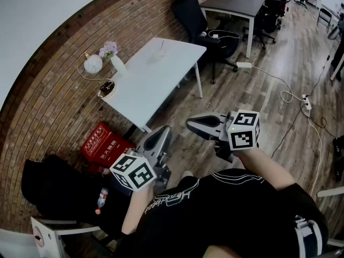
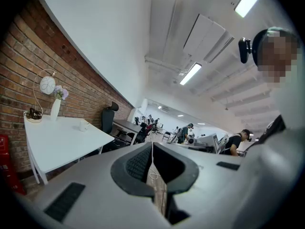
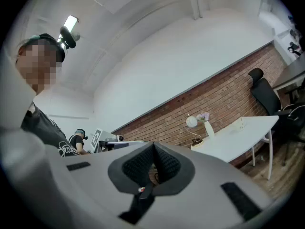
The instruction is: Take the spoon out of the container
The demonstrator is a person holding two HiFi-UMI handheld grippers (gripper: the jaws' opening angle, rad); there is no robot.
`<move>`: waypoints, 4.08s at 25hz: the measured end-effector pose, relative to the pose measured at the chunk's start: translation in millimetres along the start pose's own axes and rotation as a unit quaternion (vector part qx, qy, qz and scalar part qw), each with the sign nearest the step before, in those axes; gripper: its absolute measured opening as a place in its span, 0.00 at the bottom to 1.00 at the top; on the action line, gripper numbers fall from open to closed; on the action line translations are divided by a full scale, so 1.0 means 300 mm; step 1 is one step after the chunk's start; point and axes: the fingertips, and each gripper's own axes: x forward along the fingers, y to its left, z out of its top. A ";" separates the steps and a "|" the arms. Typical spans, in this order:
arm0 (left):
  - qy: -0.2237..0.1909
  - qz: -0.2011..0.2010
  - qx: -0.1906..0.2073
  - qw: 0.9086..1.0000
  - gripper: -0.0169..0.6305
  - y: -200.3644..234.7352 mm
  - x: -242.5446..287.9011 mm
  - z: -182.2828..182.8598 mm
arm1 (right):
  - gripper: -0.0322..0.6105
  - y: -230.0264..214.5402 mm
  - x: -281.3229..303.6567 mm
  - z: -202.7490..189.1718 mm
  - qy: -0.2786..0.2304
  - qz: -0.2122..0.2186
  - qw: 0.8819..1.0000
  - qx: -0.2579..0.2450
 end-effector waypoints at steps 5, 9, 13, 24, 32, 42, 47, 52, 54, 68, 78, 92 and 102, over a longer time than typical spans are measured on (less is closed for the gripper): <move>0.004 -0.004 0.002 1.000 0.04 -0.009 0.014 -0.004 | 0.05 -0.006 -0.008 -0.001 0.006 -0.006 1.000 -0.003; 0.010 -0.007 -0.001 1.000 0.04 -0.003 0.051 -0.003 | 0.05 -0.042 -0.025 0.013 0.006 -0.018 1.000 -0.007; 0.017 -0.011 -0.002 1.000 0.04 0.032 0.102 0.004 | 0.05 -0.102 -0.025 0.024 -0.004 -0.024 1.000 0.001; 0.048 -0.031 -0.024 0.998 0.04 0.284 0.354 -0.009 | 0.05 -0.439 0.009 0.026 -0.012 -0.054 0.998 0.036; 0.070 -0.035 -0.058 0.995 0.04 0.650 0.687 0.100 | 0.05 -0.905 0.150 0.152 -0.015 -0.077 0.995 0.069; 0.056 -0.020 -0.091 0.994 0.04 1.121 1.035 0.306 | 0.05 -1.439 0.395 0.344 -0.003 -0.083 0.992 0.097; 0.052 -0.011 -0.083 0.995 0.04 1.254 1.113 0.368 | 0.05 -1.587 0.460 0.408 -0.006 -0.084 0.992 0.092; 0.049 -0.004 -0.075 0.996 0.04 1.317 1.146 0.380 | 0.05 -1.667 0.479 0.433 -0.009 -0.088 0.992 0.085; 0.047 0.001 -0.078 0.996 0.04 1.343 1.155 0.375 | 0.05 -1.692 0.493 0.439 -0.007 -0.087 0.993 0.080; 0.042 0.064 -0.110 0.991 0.04 1.611 1.275 0.416 | 0.05 -2.009 0.682 0.491 0.001 -0.052 0.992 0.115; 0.041 0.108 -0.145 0.983 0.04 1.856 1.358 0.444 | 0.31 -2.339 0.854 0.506 0.027 -0.090 0.989 0.114; 0.045 0.153 -0.184 0.970 0.04 2.084 1.416 0.399 | 0.34 -2.654 1.029 0.373 0.088 -0.120 0.988 0.041; 0.039 0.169 -0.212 0.962 0.04 2.171 1.430 0.333 | 0.34 -2.762 1.113 0.252 0.124 -0.136 0.982 0.031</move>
